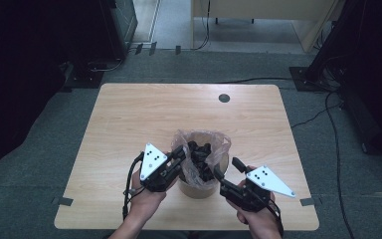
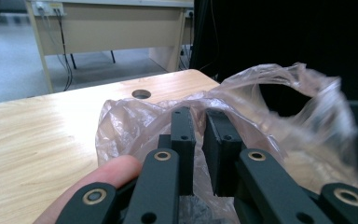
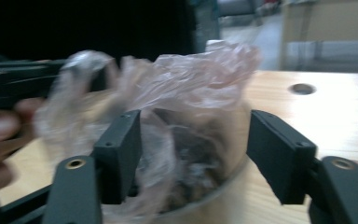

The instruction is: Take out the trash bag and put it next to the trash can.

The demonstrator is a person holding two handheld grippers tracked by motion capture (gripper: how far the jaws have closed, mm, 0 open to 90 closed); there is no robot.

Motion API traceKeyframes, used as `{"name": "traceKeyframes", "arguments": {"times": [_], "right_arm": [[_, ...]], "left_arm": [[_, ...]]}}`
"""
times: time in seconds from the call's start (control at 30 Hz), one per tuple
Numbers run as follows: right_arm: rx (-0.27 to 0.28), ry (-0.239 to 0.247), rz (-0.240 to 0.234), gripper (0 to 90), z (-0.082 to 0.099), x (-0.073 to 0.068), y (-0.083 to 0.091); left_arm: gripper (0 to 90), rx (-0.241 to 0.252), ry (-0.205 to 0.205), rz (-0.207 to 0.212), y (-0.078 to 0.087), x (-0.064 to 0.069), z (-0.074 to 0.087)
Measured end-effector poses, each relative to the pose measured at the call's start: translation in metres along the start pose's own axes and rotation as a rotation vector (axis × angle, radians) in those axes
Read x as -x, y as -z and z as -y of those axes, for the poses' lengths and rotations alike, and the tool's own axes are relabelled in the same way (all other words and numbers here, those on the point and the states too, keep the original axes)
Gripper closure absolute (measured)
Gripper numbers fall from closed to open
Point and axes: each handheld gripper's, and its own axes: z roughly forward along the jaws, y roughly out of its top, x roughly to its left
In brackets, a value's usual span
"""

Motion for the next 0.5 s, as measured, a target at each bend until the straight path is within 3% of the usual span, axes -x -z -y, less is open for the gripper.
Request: {"name": "traceKeyframes", "arguments": {"times": [0.23, 0.37, 0.5], "right_arm": [[-0.048, 0.017, -0.114, 26.0, 0.001, -0.024, -0.016], [-0.108, 0.025, -0.112, 20.1, 0.002, -0.037, -0.028], [-0.142, 0.080, -0.044, 20.6, 0.002, -0.051, -0.038]], "left_arm": [[80.8, -0.010, 0.013, -0.007, -0.005, -0.001, 0.000], [80.1, -0.006, 0.012, -0.010, -0.004, 0.000, -0.001], [79.5, 0.002, 0.021, -0.014, -0.002, -0.002, -0.002]]}}
